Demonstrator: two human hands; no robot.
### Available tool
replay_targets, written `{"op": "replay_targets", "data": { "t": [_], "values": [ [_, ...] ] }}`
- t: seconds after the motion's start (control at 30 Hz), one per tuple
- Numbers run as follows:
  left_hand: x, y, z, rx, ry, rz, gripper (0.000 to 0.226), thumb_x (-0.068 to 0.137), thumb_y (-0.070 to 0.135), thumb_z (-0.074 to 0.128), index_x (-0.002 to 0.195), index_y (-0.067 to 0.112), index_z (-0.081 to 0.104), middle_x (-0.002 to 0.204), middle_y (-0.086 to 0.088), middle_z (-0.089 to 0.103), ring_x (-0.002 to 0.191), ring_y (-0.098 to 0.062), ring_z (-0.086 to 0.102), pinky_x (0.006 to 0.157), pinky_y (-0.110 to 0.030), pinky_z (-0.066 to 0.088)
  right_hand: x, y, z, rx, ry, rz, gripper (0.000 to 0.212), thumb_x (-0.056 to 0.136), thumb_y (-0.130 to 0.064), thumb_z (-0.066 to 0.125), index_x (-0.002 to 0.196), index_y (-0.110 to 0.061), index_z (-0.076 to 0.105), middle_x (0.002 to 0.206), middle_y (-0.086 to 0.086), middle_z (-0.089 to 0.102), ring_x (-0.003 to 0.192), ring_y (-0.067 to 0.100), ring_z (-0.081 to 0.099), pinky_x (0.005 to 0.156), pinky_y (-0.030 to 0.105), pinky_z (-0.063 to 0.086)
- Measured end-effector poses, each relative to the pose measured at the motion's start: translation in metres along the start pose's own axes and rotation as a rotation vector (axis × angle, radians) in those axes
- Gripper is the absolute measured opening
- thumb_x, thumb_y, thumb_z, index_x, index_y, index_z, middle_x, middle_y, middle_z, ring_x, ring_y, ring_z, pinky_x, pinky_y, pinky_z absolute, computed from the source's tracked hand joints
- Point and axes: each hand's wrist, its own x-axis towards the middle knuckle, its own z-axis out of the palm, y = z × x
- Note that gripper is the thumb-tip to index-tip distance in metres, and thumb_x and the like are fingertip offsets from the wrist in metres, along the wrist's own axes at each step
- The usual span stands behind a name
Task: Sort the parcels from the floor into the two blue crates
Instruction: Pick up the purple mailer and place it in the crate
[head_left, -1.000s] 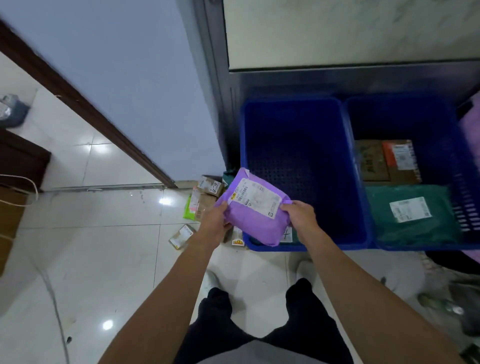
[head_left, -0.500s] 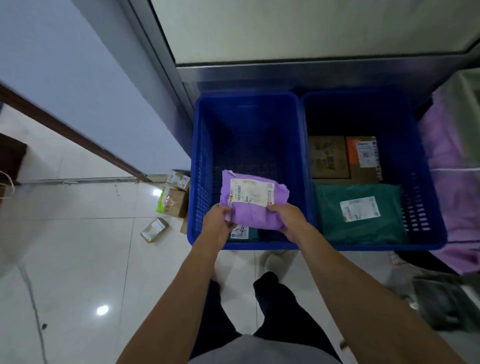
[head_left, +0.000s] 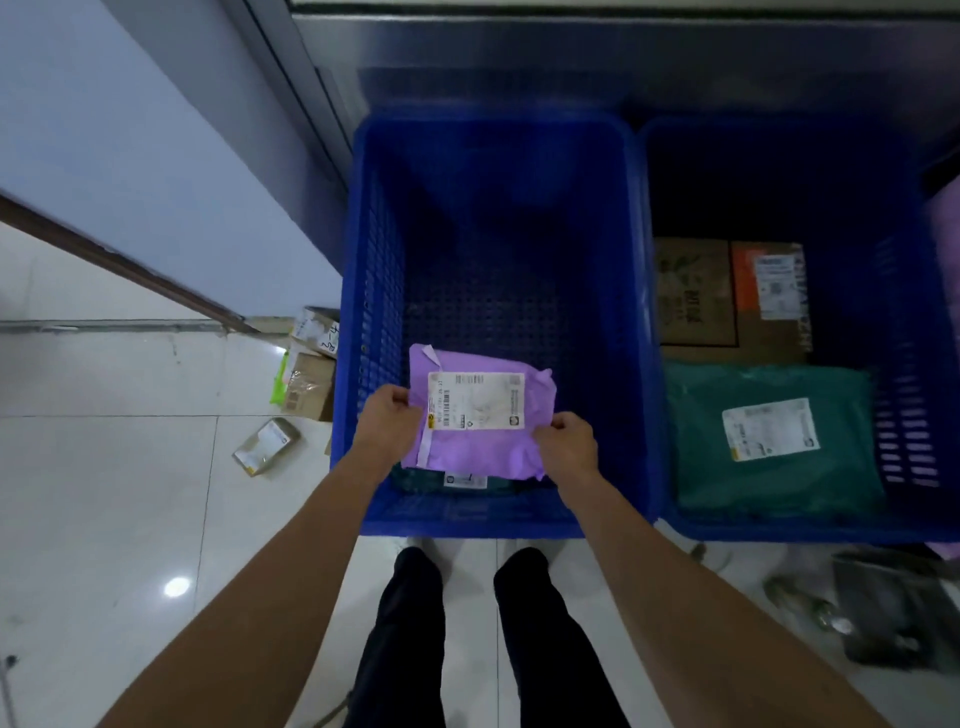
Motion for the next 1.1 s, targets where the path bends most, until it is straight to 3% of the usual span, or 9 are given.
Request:
{"op": "replay_targets", "data": {
  "t": [0.1, 0.27, 0.47, 0.6, 0.67, 0.73, 0.87, 1.0, 1.1],
  "values": [
    [0.029, -0.023, 0.010, 0.194, 0.063, 0.045, 0.015, 0.095, 0.010, 0.051, 0.110, 0.012, 0.052, 0.098, -0.015, 0.065, 0.076, -0.029, 0.059, 0.058, -0.034, 0.045, 0.024, 0.020, 0.027, -0.136, 0.010, -0.016, 0.020, 0.094, -0.008, 0.049, 0.076, -0.014, 0.052, 0.076, 0.004, 0.055, 0.069, 0.022, 0.052, 0.051, 0.027, 0.036],
    [0.047, -0.050, 0.028, 0.453, 0.125, 0.175, 0.053, 0.089, -0.002, 0.055, 0.137, 0.008, 0.034, 0.118, -0.022, 0.058, 0.101, -0.041, 0.062, 0.079, -0.048, 0.052, 0.047, 0.043, 0.061, -0.296, 0.062, 0.003, 0.021, 0.096, -0.008, 0.047, 0.101, -0.013, 0.067, 0.095, 0.007, 0.065, 0.087, 0.028, 0.064, 0.068, 0.032, 0.050],
    [0.059, -0.084, 0.044, 0.671, 0.086, 0.170, 0.061, 0.091, 0.000, 0.054, 0.144, 0.009, 0.025, 0.123, -0.020, 0.055, 0.106, -0.039, 0.062, 0.088, -0.049, 0.053, 0.067, 0.060, 0.076, -0.441, 0.006, 0.032, 0.024, 0.094, -0.008, 0.044, 0.097, -0.011, 0.068, 0.099, 0.012, 0.069, 0.082, 0.028, 0.063, 0.064, 0.030, 0.046],
    [0.059, -0.090, 0.049, 0.839, 0.018, 0.088, 0.066, 0.094, 0.002, 0.053, 0.150, 0.003, 0.018, 0.134, -0.027, 0.050, 0.116, -0.041, 0.058, 0.095, -0.050, 0.051, 0.068, 0.061, 0.086, -0.651, -0.011, 0.013, 0.022, 0.096, -0.015, 0.047, 0.112, -0.007, 0.060, 0.108, 0.015, 0.067, 0.090, 0.033, 0.064, 0.066, 0.034, 0.048],
    [0.056, -0.085, 0.056, 0.926, -0.028, 0.059, 0.079, 0.093, 0.006, 0.061, 0.153, -0.001, 0.010, 0.145, -0.029, 0.039, 0.122, -0.039, 0.054, 0.094, -0.045, 0.053, 0.063, 0.058, 0.089, -0.745, 0.043, -0.004, 0.039, 0.097, -0.023, 0.052, 0.129, -0.003, 0.046, 0.119, 0.018, 0.061, 0.103, 0.037, 0.062, 0.068, 0.036, 0.045],
    [0.054, -0.077, 0.064, 1.026, -0.019, 0.153, 0.087, 0.088, 0.017, 0.070, 0.152, -0.001, 0.013, 0.149, -0.026, 0.032, 0.125, -0.035, 0.052, 0.086, -0.040, 0.055, 0.061, 0.056, 0.093, -0.751, 0.113, -0.110, 0.044, 0.096, -0.026, 0.057, 0.129, -0.001, 0.044, 0.125, 0.018, 0.056, 0.109, 0.036, 0.058, 0.073, 0.038, 0.047],
    [0.065, -0.071, 0.085, 0.961, -0.132, 0.408, 0.049, 0.090, 0.014, 0.061, 0.135, 0.007, 0.043, 0.138, -0.020, 0.043, 0.117, -0.035, 0.053, 0.080, -0.041, 0.050, 0.065, 0.047, 0.110, -0.636, -0.090, -0.241, 0.036, 0.096, -0.020, 0.056, 0.130, -0.009, 0.050, 0.125, 0.011, 0.059, 0.106, 0.031, 0.059, 0.074, 0.032, 0.044],
    [0.086, -0.076, 0.091, 0.707, -0.230, 0.281, 0.027, 0.094, 0.014, 0.048, 0.115, 0.012, 0.066, 0.116, -0.014, 0.066, 0.100, -0.033, 0.063, 0.076, -0.035, 0.047, 0.077, 0.034, 0.124, -0.470, -0.275, -0.216, 0.038, 0.096, -0.011, 0.052, 0.133, -0.016, 0.049, 0.123, 0.011, 0.064, 0.101, 0.027, 0.061, 0.080, 0.033, 0.050],
    [0.101, -0.086, 0.086, 0.637, -0.302, 0.195, 0.031, 0.098, 0.018, 0.046, 0.124, 0.015, 0.062, 0.117, -0.012, 0.067, 0.098, -0.030, 0.062, 0.078, -0.034, 0.049, 0.092, 0.030, 0.131, -0.300, -0.406, -0.082, 0.051, 0.096, -0.009, 0.053, 0.145, -0.016, 0.044, 0.130, 0.013, 0.060, 0.114, 0.028, 0.060, 0.097, 0.041, 0.052]
  ]
}}
